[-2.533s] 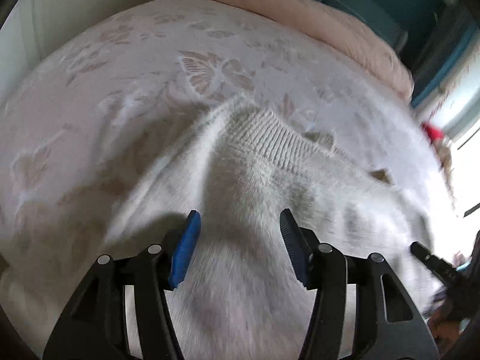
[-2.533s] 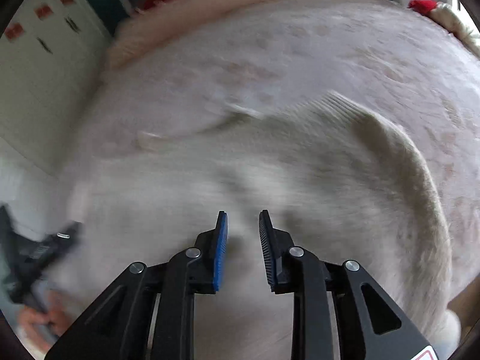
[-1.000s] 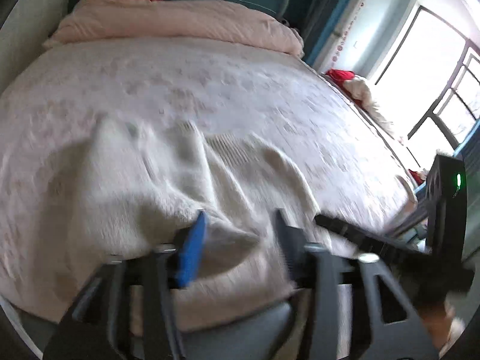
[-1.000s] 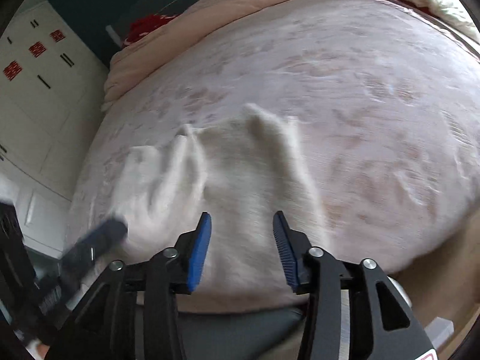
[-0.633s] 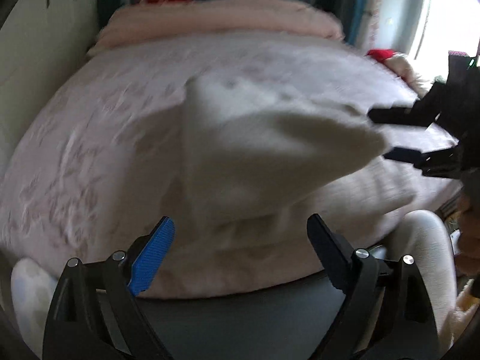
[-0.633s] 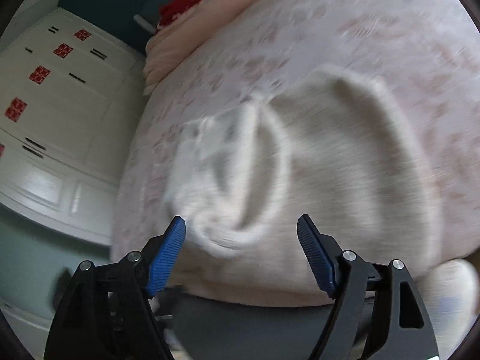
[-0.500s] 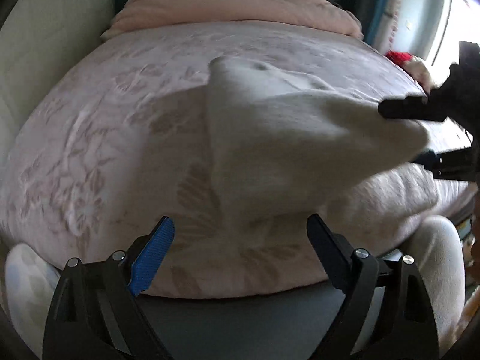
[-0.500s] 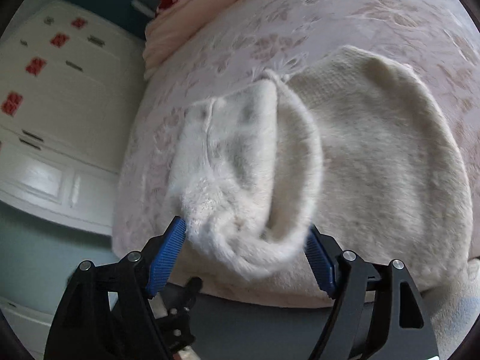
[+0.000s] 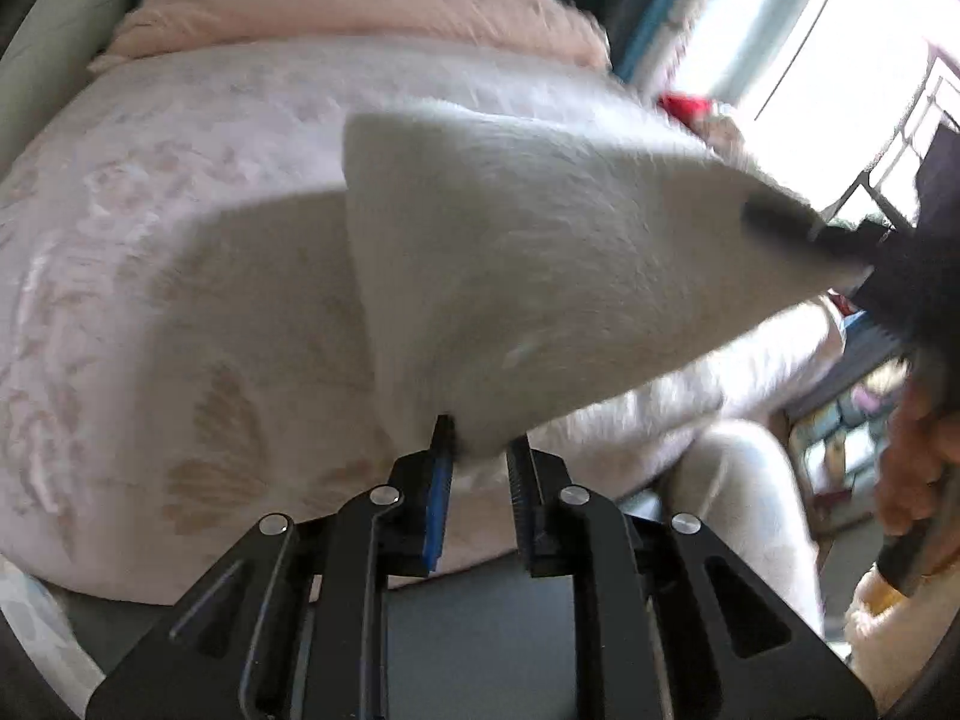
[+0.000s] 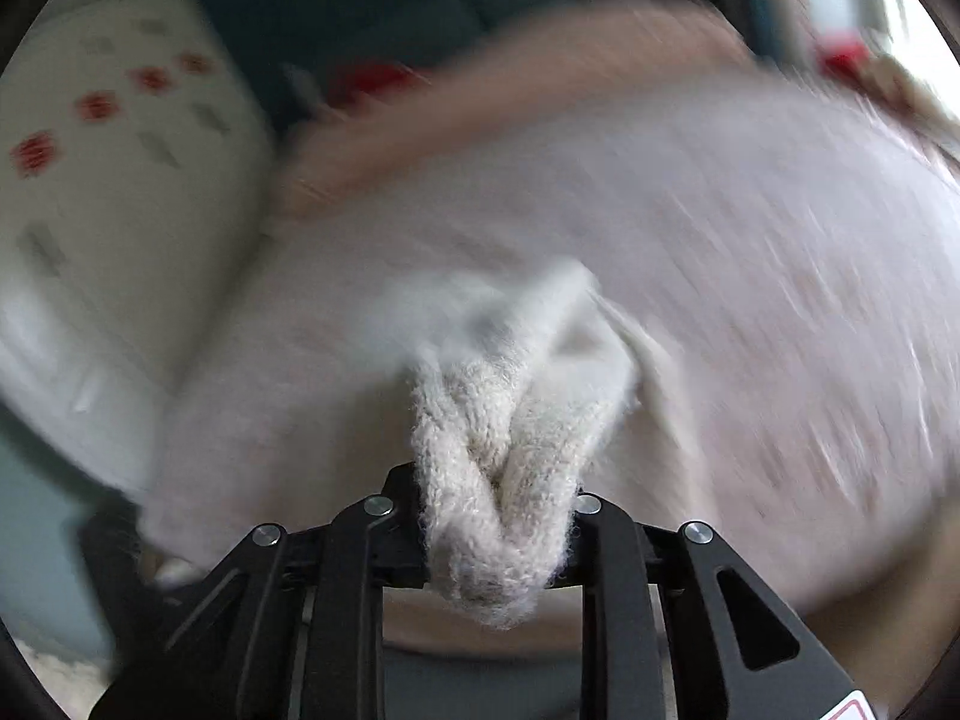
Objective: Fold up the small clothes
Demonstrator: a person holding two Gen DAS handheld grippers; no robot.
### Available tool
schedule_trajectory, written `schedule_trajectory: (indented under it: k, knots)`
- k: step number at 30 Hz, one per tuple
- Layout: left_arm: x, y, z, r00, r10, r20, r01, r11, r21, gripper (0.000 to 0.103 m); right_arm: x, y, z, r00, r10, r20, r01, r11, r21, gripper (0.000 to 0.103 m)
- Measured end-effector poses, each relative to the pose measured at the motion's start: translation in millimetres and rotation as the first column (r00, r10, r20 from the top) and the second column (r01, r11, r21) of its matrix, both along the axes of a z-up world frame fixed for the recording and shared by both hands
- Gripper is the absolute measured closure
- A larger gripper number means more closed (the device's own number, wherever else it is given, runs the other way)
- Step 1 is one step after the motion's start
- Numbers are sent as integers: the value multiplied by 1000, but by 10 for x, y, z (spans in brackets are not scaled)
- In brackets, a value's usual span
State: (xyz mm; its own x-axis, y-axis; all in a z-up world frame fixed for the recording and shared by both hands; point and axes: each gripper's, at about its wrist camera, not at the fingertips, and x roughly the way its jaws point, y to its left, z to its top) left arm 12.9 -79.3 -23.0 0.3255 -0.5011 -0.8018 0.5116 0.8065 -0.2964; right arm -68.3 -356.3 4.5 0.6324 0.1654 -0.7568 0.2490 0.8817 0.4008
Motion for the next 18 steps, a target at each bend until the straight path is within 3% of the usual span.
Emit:
schedule_trajectory:
  k: [2,4,6,8,12,15,18]
  knots:
    - [-12,-104,-227,998,-20,-64,22,999,32,86,-89,-219,-511,991,-49,-125,59,995,75,79]
    - [-44,-126,-318,995,-19,-97,24,998,51,86,-198,-289,-721,989,-61,-137,83,984,159,75]
    - [-76,-87,-296,997,-15,-77,21,997,80,86,-284,-283,-637,992,-82,-94,98,978,186,67]
    - [-68,6,-247,998,6,-67,0,997,79,83,-302,-267,-469,994,-83,-74,92,987,129,54]
    - [-31,293,-129,992,103,-73,-102,995,22,59,-285,-258,-139,994,-109,-17,110,993,33,42]
    - [-22,413,8,987,147,-64,-149,988,-25,56,-183,-457,-5,993,-112,35,109,991,72,29]
    - [-11,342,166,991,136,-15,-137,990,-44,49,231,-576,-119,996,-87,-15,88,986,143,28]
